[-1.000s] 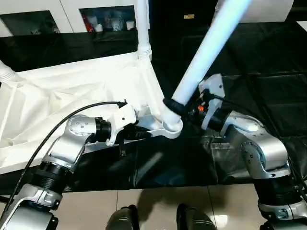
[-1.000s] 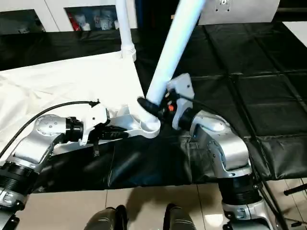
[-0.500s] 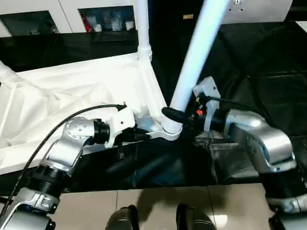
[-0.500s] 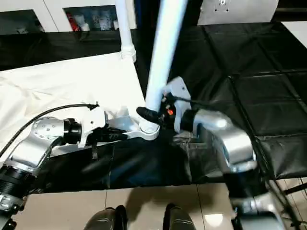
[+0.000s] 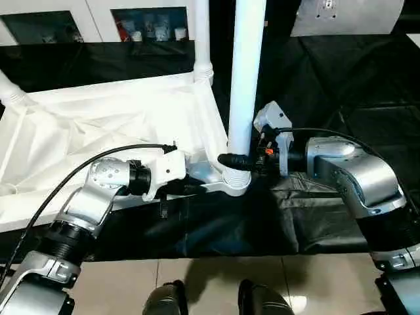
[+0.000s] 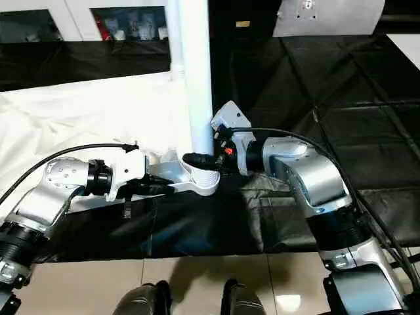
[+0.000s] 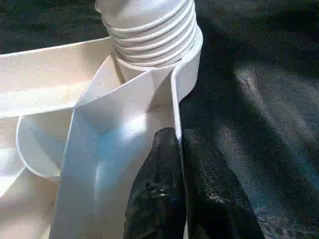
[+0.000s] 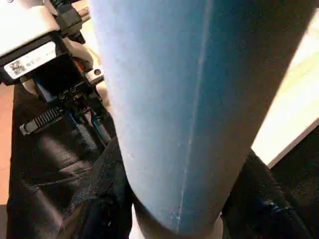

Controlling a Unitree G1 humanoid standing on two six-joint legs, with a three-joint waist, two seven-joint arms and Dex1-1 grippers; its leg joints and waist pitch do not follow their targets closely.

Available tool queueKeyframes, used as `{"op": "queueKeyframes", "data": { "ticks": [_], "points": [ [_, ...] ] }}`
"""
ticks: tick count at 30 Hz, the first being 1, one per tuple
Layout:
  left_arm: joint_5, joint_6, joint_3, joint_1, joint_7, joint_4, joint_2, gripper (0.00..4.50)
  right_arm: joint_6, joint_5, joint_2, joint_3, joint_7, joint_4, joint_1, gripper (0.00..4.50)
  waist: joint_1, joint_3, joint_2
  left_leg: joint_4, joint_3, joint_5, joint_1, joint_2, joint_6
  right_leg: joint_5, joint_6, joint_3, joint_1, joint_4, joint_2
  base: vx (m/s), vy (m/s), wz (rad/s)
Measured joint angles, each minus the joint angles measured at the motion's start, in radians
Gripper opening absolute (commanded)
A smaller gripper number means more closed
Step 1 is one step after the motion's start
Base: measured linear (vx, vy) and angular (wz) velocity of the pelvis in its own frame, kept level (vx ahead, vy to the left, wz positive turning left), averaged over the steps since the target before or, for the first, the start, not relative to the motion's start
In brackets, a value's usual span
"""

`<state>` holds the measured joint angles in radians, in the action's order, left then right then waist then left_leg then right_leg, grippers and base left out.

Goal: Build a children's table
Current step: Insert table leg to table base

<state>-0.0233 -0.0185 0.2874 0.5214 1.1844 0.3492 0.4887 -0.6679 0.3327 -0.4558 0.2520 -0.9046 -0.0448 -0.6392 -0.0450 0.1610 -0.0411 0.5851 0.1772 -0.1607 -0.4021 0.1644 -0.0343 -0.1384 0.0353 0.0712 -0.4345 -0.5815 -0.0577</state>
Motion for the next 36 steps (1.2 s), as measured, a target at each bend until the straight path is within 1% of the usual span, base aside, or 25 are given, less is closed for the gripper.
{"op": "queueKeyframes", "data": {
  "ticks": [5,7,9,13,17,20,22,26,32,34,36],
  "points": [
    [0.0,-0.002,0.002,0.003,-0.002,0.007,-0.001,0.0,0.003,-0.004,0.005,-0.001,-0.002,-0.011,-0.001,1.9,-0.001,-0.002,0.005,0.0,0.0,-0.001,0.001,0.0,-0.001,0.0,0.0,0.0,0.0,-0.001,0.0,0.0,0.0,0.0],
    [-0.001,-0.001,-0.006,0.004,-0.01,0.012,-0.007,0.0,0.006,0.001,0.016,-0.015,0.002,-0.028,0.003,1.9,-0.003,-0.003,0.005,0.0,0.0,-0.001,0.002,0.0,-0.001,0.0,0.0,0.0,0.001,-0.001,0.0,0.0,0.0,0.0],
    [-0.001,0.006,-0.009,0.008,-0.02,0.019,-0.02,0.0,0.016,0.017,0.032,-0.051,0.01,-0.047,0.024,1.9,-0.009,-0.003,0.005,0.001,0.0,0.0,0.002,0.0,-0.001,0.0,-0.001,0.0,0.002,-0.001,0.0,0.0,0.0,0.0],
    [-0.001,0.021,-0.009,0.017,-0.021,0.028,-0.026,0.0,0.038,0.05,0.06,-0.114,0.036,-0.054,0.074,1.9,-0.011,-0.003,0.005,0.002,0.0,0.0,0.002,0.0,-0.001,-0.001,-0.002,-0.001,0.002,-0.001,0.0,0.0,0.0,0.0],
    [-0.003,0.025,-0.009,0.02,-0.02,0.031,-0.027,0.0,0.062,0.07,0.072,-0.147,0.048,-0.046,0.117,1.9,-0.012,-0.003,0.005,0.002,0.0,0.0,0.002,0.0,-0.001,-0.001,-0.002,-0.001,0.002,-0.001,0.0,0.0,0.0,0.0],
    [-0.007,0.034,-0.009,0.021,-0.018,0.031,-0.03,0.0,0.074,0.075,0.077,-0.159,0.057,0.0,0.164,1.89,-0.015,-0.003,0.003,0.002,0.0,0.0,0.002,0.0,-0.001,-0.001,-0.002,-0.001,0.002,-0.001,0.0,0.0,0.0,0.0],
    [-0.01,0.035,-0.009,0.021,-0.014,0.031,-0.03,0.0,0.105,0.058,0.068,-0.149,0.061,0.036,0.193,1.89,-0.015,-0.003,0.002,0.001,0.0,0.0,0.002,0.0,-0.001,-0.001,-0.002,-0.001,0.002,-0.001,0.0,0.0,0.0,0.0],
    [-0.01,0.036,-0.009,0.021,-0.012,0.031,-0.031,0.0,0.152,0.017,0.045,-0.109,0.062,0.086,0.209,1.89,-0.017,-0.004,0.002,0.0,0.0,-0.001,0.002,-0.001,-0.001,-0.003,-0.004,-0.001,0.002,-0.001,0.0,0.0,0.0,0.0],
    [-0.01,0.04,-0.009,0.02,-0.012,0.031,-0.029,0.0,0.215,-0.034,0.031,-0.075,0.056,0.081,0.214,1.89,-0.014,-0.004,0.002,0.0,0.0,-0.001,0.003,-0.001,-0.001,-0.003,-0.005,-0.001,0.002,-0.001,0.0,0.0,0.0,0.0],
    [-0.01,0.04,-0.009,0.02,-0.013,0.031,-0.029,0.0,0.224,-0.05,0.022,-0.059,0.053,0.08,0.213,1.89,-0.013,-0.003,0.002,0.0,0.0,-0.001,0.003,-0.001,-0.001,-0.003,-0.006,-0.001,0.003,0.0,0.0,0.0,0.0,0.0],
    [-0.01,0.041,-0.009,0.019,-0.013,0.03,-0.029,0.0,0.227,-0.055,0.021,-0.055,0.05,0.077,0.211,1.89,-0.012,-0.003,0.002,-0.002,0.0,-0.001,0.004,-0.001,-0.001,-0.003,-0.006,-0.001,0.004,0.003,0.0,0.0,0.0,0.0]
  ]
}}
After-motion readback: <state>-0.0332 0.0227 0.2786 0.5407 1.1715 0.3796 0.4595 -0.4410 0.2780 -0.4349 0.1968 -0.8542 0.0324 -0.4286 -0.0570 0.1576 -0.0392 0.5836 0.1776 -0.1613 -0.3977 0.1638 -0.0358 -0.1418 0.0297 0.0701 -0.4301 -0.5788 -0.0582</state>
